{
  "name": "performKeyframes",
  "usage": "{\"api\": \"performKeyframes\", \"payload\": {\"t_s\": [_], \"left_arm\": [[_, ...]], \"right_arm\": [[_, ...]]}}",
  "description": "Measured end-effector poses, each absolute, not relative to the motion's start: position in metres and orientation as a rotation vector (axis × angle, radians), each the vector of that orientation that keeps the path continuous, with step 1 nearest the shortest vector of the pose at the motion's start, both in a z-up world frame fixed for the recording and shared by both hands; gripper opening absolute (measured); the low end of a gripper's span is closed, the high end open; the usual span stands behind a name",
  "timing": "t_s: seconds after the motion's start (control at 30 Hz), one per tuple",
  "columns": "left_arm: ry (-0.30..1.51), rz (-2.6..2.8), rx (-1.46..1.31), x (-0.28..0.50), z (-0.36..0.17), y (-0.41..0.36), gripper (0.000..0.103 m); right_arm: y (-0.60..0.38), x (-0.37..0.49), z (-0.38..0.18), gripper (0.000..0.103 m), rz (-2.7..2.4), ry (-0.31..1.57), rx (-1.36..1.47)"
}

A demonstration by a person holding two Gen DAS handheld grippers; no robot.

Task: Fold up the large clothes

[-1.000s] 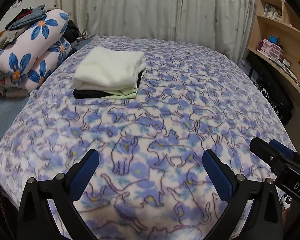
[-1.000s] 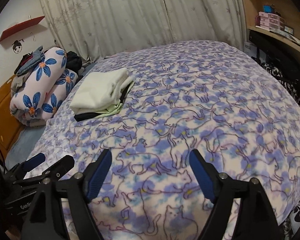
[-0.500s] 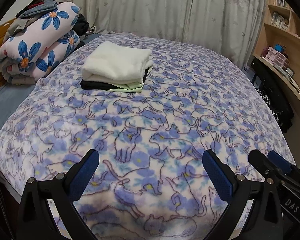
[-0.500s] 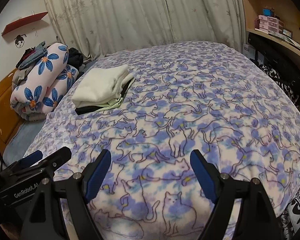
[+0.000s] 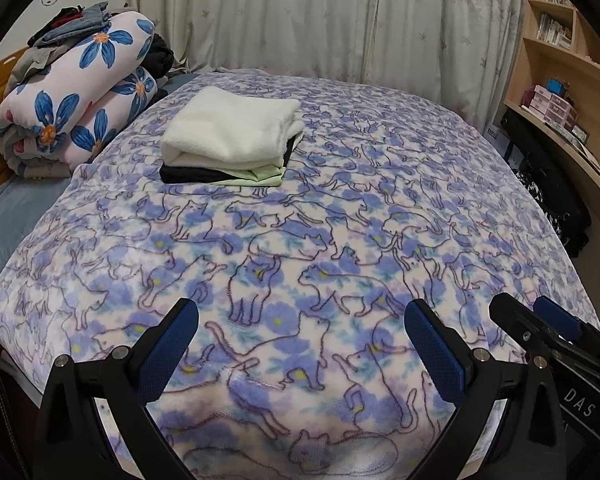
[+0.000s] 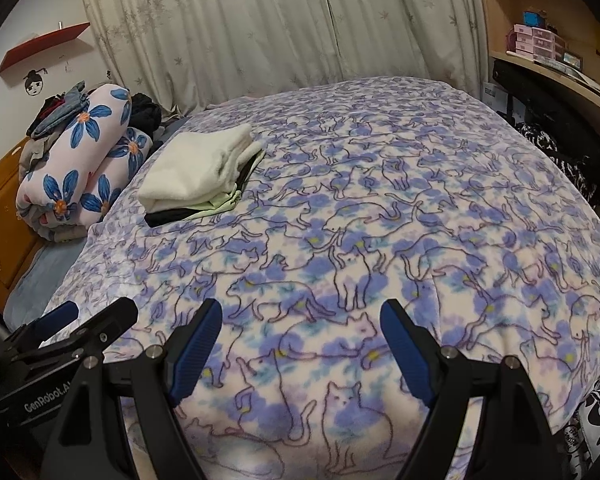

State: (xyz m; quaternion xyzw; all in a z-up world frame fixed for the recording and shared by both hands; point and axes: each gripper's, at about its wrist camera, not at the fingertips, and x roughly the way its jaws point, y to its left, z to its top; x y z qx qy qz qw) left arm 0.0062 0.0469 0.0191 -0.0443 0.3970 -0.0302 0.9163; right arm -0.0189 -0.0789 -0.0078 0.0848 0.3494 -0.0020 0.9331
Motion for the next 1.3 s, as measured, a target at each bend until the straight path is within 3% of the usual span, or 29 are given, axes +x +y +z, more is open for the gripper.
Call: {"api": "performKeyframes", "payload": {"t_s": [1.3], "left_arm": [[0.859, -0.053, -0.063, 0.024, -0.009, 0.047, 0.102]], "right_arm": [[-0.085, -0.001, -0.029, 0.082, -0.030, 0.770, 0.181]]}}
